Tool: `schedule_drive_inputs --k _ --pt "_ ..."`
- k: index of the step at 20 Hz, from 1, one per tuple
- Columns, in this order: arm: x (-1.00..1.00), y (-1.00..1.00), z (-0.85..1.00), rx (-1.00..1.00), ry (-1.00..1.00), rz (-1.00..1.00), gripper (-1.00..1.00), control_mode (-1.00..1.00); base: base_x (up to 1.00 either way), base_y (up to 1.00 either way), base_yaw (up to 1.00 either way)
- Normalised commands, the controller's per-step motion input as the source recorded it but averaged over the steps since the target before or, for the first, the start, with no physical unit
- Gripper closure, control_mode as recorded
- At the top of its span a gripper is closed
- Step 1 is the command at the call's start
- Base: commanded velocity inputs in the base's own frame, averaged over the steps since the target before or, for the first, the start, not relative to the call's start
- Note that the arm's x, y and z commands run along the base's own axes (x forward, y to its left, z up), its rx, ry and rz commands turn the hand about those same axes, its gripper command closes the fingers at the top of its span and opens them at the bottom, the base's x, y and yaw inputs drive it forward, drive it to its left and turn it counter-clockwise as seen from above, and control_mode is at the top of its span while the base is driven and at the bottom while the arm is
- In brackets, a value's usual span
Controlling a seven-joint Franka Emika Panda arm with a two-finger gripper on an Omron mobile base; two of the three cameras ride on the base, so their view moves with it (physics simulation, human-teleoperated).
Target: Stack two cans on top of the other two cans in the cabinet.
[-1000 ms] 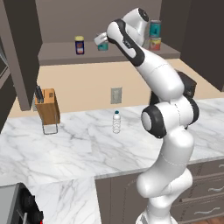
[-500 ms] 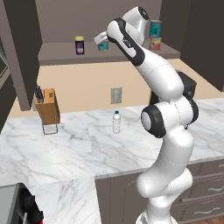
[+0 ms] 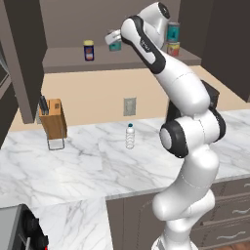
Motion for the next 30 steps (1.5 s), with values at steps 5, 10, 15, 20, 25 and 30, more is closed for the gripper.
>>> schedule_drive_inputs --k 5,10,15,20,25,30 --pt "-0.14 0.13 0.23 0.10 -0.07 0.00 1.00 -1.00 0.00 0.00 0.00" --pt "-0.02 0.11 0.22 0.11 -0.02 0.00 1.00 -1.00 0.00 0.00 0.00" --pt "0.00 0.26 0.21 0.07 0.00 0.00 1.00 -1.00 0.00 0.00 0.00" --pt "0.01 0.27 0.25 0.02 0.00 0.00 1.00 -1.00 0.00 0.00 0.00" --pt "0.04 0.22 0.25 0.00 0.00 0.00 1.00 -1.00 0.00 0.00 0.00" --pt "0.00 0.30 0.00 0.00 0.00 0.00 1.00 -1.00 0.00 0.00 0.00"
